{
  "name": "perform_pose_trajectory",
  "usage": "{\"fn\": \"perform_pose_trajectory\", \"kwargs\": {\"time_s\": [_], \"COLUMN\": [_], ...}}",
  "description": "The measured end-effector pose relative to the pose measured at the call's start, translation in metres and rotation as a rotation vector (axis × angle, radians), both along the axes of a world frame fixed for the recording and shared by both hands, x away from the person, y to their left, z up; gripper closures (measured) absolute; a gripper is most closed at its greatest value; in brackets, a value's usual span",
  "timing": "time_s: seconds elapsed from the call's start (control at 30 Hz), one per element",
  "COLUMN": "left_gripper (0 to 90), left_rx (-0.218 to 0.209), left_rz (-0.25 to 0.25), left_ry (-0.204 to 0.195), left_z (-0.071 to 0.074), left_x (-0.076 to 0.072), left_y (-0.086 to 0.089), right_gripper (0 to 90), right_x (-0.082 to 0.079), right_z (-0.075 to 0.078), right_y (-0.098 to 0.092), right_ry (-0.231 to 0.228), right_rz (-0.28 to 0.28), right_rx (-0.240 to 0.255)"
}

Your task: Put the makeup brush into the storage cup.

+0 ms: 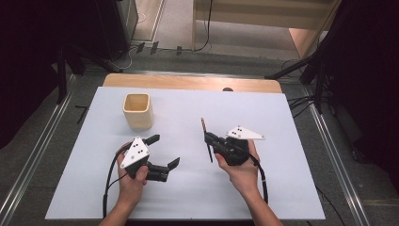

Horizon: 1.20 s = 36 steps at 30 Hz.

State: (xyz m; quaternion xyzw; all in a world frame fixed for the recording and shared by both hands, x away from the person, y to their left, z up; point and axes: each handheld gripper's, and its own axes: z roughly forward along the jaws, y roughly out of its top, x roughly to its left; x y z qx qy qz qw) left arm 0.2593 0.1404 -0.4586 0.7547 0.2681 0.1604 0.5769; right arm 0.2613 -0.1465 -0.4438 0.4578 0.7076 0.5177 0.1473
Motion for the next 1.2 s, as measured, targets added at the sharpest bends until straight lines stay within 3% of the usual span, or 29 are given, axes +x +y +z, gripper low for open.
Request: {"fn": "perform_pose_trajectory", "kwargs": {"time_s": [0.23, 0.37, 0.67, 0.8, 0.93, 1.2], "left_gripper": [2.4, 9.6, 30.7, 40.3, 50.7, 62.7], "left_rx": [-0.079, -0.061, -0.046, -0.063, -0.059, -0.065], "left_rz": [-0.067, -0.084, -0.104, -0.118, -0.105, -0.100], "left_ry": [0.066, 0.089, 0.137, 0.158, 0.190, 0.232], "left_z": [-0.002, -0.004, -0.008, -0.007, -0.006, -0.006], "left_x": [0.004, 0.003, 0.003, 0.003, 0.003, 0.004], "left_y": [-0.022, -0.032, -0.043, -0.046, -0.047, -0.050], "right_gripper": [84.4, 84.4, 84.4, 84.4, 84.4, 84.4], "right_x": [-0.005, -0.009, -0.016, -0.018, -0.020, -0.025], "right_z": [-0.002, -0.002, -0.003, -0.005, -0.008, -0.011], "right_y": [0.001, 0.004, 0.014, 0.019, 0.024, 0.031], "right_ry": [-0.047, -0.074, -0.113, -0.125, -0.132, -0.157], "right_rz": [0.026, 0.024, 0.077, 0.098, 0.109, 0.114], "right_rx": [0.065, 0.084, 0.149, 0.171, 0.182, 0.187]}}
